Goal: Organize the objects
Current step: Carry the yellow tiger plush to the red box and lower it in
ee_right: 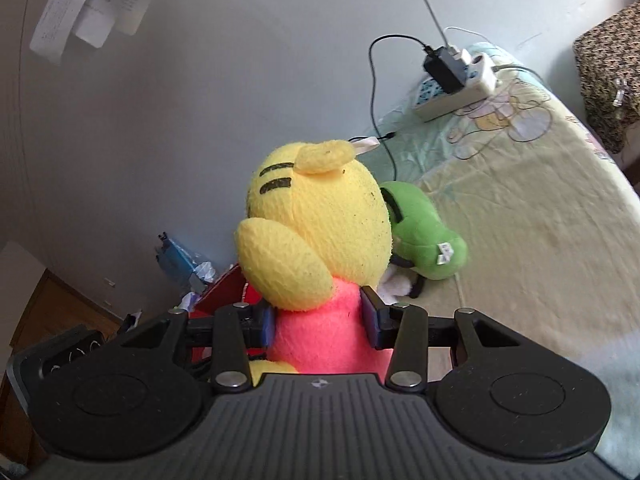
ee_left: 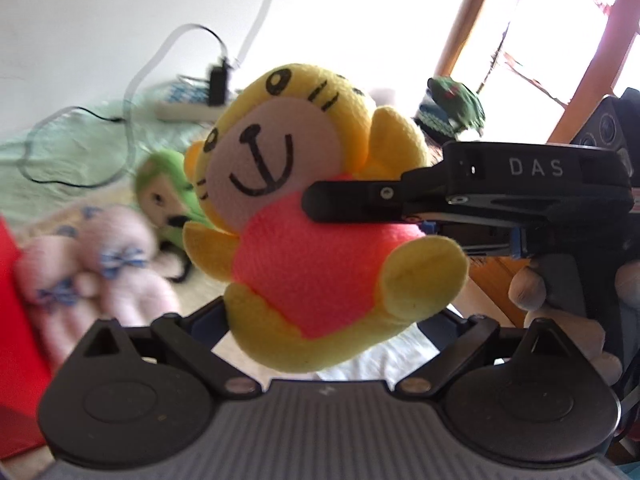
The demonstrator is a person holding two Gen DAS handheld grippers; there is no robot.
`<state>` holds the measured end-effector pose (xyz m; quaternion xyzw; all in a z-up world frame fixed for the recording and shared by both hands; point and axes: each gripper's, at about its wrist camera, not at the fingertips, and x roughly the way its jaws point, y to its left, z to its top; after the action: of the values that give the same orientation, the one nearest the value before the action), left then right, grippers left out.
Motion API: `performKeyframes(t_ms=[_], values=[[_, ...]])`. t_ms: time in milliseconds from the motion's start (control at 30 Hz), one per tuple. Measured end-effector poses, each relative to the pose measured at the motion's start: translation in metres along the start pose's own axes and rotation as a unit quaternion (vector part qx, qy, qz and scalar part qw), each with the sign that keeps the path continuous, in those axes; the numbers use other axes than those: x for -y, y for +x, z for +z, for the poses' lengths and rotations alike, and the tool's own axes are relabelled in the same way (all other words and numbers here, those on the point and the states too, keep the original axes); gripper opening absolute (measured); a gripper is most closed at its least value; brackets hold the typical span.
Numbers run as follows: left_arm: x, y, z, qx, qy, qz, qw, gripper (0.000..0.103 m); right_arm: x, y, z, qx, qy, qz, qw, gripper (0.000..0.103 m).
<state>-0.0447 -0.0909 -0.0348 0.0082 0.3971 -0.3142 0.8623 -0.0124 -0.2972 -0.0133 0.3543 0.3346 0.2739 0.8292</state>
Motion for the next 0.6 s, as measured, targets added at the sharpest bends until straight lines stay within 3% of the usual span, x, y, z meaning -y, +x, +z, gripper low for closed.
performKeyframes(t_ms=[267, 600], values=[[-0.024, -0.058, -0.009, 0.057, -0.026, 0.086, 0.9943, 0.095, -0.053, 0.049, -0.005, -0.027, -0.042, 0.056, 0.997, 0.045], [-0.09, -0.128, -0.02, 0.103, -0.049, 0.131, 0.9848, 0.094, -0.115, 0.122, -0.029, -0.032, -0.05, 0.061, 0.996, 0.045]])
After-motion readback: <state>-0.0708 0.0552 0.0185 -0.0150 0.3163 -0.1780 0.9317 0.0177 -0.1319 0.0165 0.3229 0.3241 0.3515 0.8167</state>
